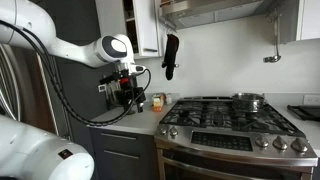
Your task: Close the open upper cabinet door.
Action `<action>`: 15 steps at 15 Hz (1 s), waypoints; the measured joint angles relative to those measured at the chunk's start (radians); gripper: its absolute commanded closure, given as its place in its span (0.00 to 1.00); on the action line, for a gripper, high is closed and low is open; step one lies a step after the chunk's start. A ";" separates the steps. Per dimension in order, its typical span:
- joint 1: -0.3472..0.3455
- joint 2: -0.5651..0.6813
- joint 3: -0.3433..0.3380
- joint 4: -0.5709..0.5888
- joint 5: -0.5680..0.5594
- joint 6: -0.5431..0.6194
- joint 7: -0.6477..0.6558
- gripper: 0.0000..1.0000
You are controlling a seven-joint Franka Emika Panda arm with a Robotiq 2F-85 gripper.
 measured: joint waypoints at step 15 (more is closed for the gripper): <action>-0.001 0.018 -0.036 0.206 0.191 0.068 0.157 0.00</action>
